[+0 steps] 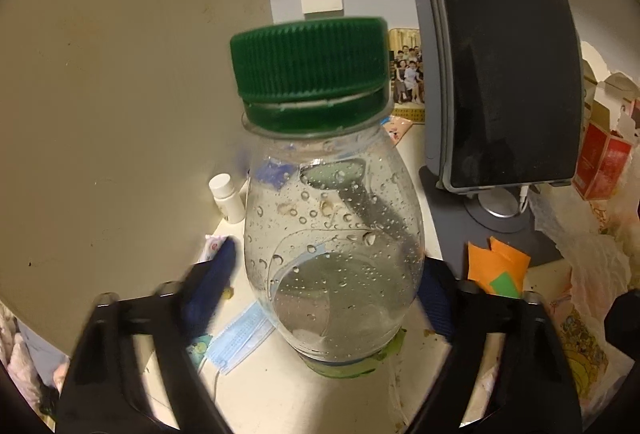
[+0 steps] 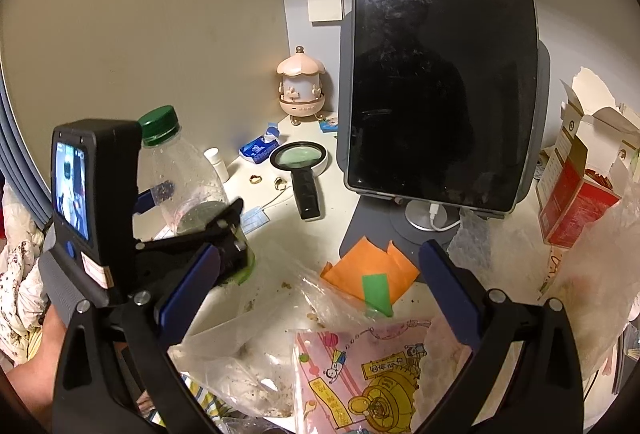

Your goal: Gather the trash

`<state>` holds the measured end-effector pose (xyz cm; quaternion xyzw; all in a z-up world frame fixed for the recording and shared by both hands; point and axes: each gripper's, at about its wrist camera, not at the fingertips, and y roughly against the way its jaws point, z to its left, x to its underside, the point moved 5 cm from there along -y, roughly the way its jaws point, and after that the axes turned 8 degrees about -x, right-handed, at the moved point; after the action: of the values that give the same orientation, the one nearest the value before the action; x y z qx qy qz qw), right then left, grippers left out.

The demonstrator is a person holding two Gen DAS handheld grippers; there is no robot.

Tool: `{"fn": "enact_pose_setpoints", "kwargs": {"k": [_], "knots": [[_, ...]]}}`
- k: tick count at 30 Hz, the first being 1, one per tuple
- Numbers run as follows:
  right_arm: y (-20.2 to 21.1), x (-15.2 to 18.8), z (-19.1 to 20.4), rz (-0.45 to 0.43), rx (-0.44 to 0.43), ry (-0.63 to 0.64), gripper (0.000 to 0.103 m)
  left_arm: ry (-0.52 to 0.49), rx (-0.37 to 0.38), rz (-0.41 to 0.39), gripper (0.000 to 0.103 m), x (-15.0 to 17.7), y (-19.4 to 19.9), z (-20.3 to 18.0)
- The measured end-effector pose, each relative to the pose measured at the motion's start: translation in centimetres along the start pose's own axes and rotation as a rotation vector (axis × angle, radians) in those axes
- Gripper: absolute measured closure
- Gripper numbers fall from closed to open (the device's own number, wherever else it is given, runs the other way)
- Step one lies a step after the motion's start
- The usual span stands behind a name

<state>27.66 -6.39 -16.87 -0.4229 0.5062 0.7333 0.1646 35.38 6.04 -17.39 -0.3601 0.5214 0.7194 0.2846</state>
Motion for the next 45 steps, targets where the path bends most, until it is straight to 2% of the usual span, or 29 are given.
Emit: {"fn": "enact_pose_setpoints", "kwargs": {"k": [1, 7, 13, 18, 23, 27, 30, 32, 45], "knots": [[0.1, 0.1, 0.0, 0.0, 0.003, 0.001, 0.006, -0.003, 0.001, -0.005, 0.039, 0.0, 0.1, 0.0], [1.1, 0.3, 0.5, -0.014, 0.011, -0.009, 0.006, -0.008, -0.009, -0.033, 0.04, -0.5, 1.3, 0.4], [2.7, -0.2, 2.5, -0.045, -0.006, -0.005, 0.006, -0.038, -0.03, -0.097, 0.041, -1.0, 5.1, 1.7], [4.2, -0.1, 5.6, -0.062, -0.029, 0.019, 0.006, -0.02, -0.032, -0.111, 0.041, -0.2, 8.6, 4.2], [5.3, 1.4, 8.9, -0.054, -0.048, 0.04, 0.006, 0.002, -0.029, -0.103, 0.043, 2.4, 11.6, 7.1], [5.9, 3.5, 11.3, -0.04, -0.042, 0.041, 0.006, -0.025, -0.031, -0.07, 0.047, 4.8, 12.2, 8.0], [6.4, 4.8, 12.3, -0.028, -0.034, 0.029, 0.006, -0.058, -0.024, -0.033, 0.06, 6.6, 12.0, 8.4], [6.6, 5.3, 12.9, -0.023, -0.026, 0.026, 0.006, -0.061, -0.022, -0.018, 0.061, 7.5, 11.9, 8.8], [7.1, 6.2, 13.3, -0.014, 0.026, 0.005, 0.006, -0.046, -0.004, 0.005, 0.063, 8.9, 12.1, 10.9]]}}
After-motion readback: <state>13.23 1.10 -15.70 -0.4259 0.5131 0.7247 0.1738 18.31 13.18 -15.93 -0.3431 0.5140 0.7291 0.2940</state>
